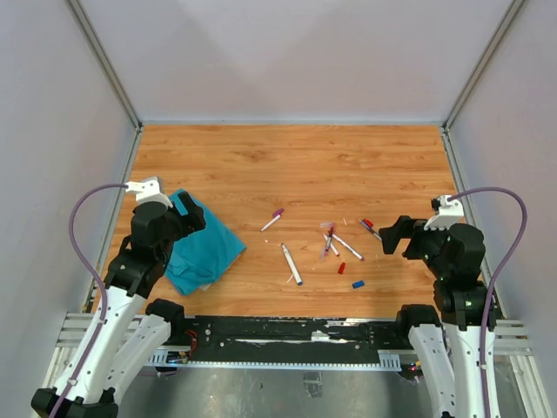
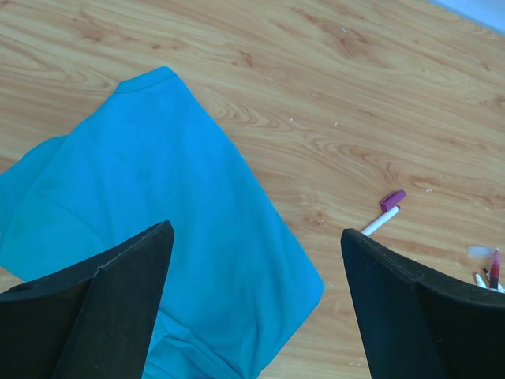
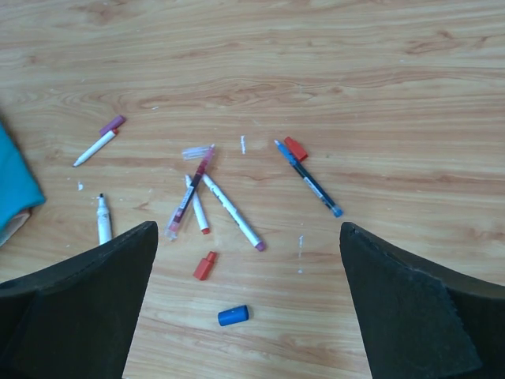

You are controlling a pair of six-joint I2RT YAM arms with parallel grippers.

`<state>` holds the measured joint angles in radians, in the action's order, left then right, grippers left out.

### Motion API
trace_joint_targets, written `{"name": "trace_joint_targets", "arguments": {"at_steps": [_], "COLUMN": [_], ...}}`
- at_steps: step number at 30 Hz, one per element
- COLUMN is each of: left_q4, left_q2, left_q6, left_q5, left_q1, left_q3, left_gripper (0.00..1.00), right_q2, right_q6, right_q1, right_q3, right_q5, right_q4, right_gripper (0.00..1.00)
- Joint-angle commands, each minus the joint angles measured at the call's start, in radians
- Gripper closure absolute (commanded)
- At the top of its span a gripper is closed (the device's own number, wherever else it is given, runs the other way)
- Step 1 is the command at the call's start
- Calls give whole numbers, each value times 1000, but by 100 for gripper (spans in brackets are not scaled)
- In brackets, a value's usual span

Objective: Insert the pens into the pen caps
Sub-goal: Pick up the pen from the center of the board.

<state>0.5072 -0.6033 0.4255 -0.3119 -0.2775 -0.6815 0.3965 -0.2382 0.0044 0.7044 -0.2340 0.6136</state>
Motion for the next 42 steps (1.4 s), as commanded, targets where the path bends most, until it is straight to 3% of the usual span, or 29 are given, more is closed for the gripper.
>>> {"name": "trace_joint_targets", "arguments": {"at_steps": [1, 10, 21, 27, 30, 34, 39, 42], "left_q4": [-36, -35, -10, -49, -52, -53, -60, -70], "left_q2": [-15, -54, -127, -157, -201, -255, -258, -246], "left_q6": [-24, -31, -104, -129, -136, -148, -149, -152], "left_q5": [40, 29, 63, 173, 193, 239, 243, 245], "left_q1": [18, 26, 28, 29, 29, 29, 29, 30], "left_q3": [-48, -87, -149, -119, -118, -122, -118, -113], "left_gripper": [7, 1, 0, 0, 0, 1, 0, 0], "right_q2": [2, 23, 145, 265, 306, 378, 439, 522], "right_q6": [6, -33, -125, -61, -50, -38, -94, -132], "right_q1": [-42, -61, -66, -66, -56, 51, 361, 509], "right_q3": [42, 60, 55, 42, 41, 79, 90, 92], "right_q5": [-147, -155, -102, -279, -249, -143, 94, 142], "right_q4": [9, 20, 44, 12, 25, 68, 24, -36], "right_gripper": [2, 1, 2, 1, 1, 2, 3, 2]}}
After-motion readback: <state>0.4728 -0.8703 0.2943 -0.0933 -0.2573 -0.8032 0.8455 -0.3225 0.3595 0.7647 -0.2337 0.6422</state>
